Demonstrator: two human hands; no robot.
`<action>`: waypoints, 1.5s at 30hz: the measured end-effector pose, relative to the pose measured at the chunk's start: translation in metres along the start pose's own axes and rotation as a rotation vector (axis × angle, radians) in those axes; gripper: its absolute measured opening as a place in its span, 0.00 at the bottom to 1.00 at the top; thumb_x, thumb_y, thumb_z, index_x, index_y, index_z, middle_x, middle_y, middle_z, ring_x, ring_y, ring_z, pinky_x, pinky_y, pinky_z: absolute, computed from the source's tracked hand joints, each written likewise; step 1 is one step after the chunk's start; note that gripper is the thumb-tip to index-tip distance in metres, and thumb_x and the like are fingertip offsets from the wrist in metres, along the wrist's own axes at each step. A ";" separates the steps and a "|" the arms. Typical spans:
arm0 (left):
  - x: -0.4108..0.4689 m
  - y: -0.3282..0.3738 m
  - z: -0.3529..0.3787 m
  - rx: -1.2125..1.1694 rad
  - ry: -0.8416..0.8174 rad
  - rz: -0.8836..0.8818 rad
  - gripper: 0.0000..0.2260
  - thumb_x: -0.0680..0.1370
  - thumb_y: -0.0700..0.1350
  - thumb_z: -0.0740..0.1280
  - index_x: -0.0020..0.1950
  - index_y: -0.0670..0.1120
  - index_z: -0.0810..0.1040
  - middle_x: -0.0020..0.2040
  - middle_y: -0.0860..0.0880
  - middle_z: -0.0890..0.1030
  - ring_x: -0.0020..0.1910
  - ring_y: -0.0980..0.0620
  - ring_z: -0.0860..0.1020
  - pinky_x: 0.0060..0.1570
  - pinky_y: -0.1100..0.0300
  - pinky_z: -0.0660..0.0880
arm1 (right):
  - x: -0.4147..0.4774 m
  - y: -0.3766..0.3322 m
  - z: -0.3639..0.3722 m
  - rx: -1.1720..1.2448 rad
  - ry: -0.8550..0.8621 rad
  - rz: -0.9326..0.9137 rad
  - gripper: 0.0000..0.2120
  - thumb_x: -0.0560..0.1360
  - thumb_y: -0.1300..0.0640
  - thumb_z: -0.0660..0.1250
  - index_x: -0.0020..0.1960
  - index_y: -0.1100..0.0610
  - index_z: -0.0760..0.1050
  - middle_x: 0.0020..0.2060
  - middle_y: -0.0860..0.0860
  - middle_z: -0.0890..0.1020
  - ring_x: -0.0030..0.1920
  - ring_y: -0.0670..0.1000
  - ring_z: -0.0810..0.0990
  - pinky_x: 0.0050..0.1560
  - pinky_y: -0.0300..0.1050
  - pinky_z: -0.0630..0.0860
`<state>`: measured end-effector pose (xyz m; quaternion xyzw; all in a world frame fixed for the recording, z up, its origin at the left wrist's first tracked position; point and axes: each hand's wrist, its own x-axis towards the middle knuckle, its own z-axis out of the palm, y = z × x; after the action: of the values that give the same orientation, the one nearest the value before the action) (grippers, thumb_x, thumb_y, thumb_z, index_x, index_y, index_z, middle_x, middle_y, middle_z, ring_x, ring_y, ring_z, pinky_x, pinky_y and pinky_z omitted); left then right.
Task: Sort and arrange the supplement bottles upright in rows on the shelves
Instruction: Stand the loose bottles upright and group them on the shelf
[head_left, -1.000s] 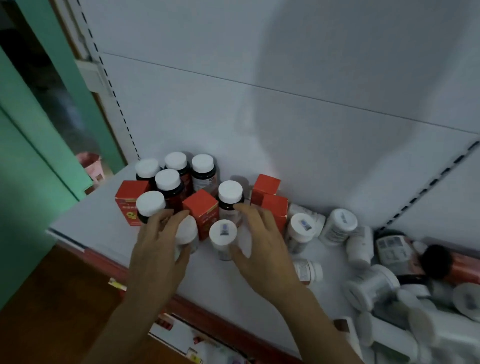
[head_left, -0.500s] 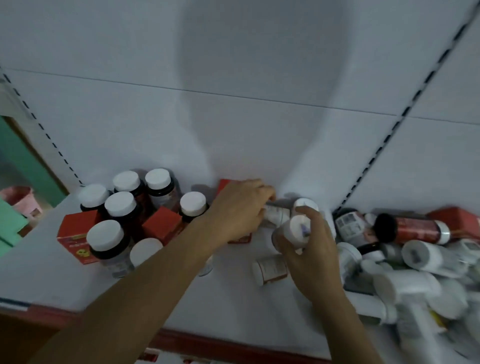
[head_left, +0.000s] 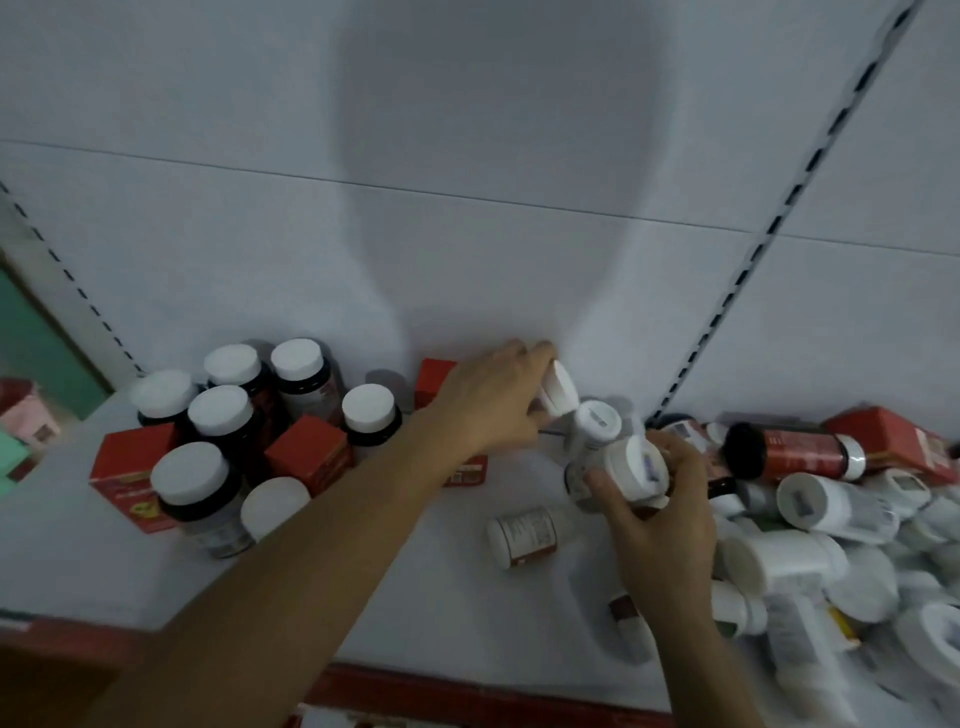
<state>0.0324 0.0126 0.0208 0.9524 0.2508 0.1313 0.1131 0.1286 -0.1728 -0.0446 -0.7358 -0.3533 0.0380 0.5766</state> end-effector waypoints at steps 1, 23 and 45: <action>-0.017 -0.004 -0.011 -0.192 0.099 -0.045 0.23 0.76 0.51 0.73 0.67 0.51 0.69 0.60 0.49 0.77 0.57 0.47 0.78 0.50 0.52 0.76 | 0.001 -0.001 0.005 0.036 0.002 0.006 0.23 0.72 0.55 0.77 0.64 0.50 0.72 0.52 0.41 0.78 0.51 0.34 0.76 0.45 0.28 0.74; -0.147 0.006 0.000 -0.348 0.137 -0.157 0.25 0.74 0.47 0.72 0.66 0.60 0.66 0.62 0.61 0.70 0.59 0.61 0.70 0.56 0.62 0.72 | 0.038 0.008 0.049 -0.333 -0.422 -0.197 0.21 0.66 0.63 0.78 0.56 0.56 0.76 0.53 0.55 0.79 0.48 0.52 0.74 0.48 0.41 0.68; -0.101 0.011 0.028 -0.323 0.157 -0.194 0.26 0.73 0.47 0.76 0.69 0.56 0.72 0.63 0.56 0.73 0.59 0.55 0.74 0.56 0.57 0.74 | 0.025 0.001 -0.041 -0.426 -0.584 -0.130 0.18 0.71 0.47 0.75 0.59 0.42 0.74 0.50 0.40 0.74 0.46 0.41 0.75 0.45 0.36 0.73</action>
<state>-0.0391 -0.0527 -0.0221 0.8800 0.3252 0.2321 0.2568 0.1667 -0.1930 -0.0229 -0.7733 -0.5491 0.1354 0.2866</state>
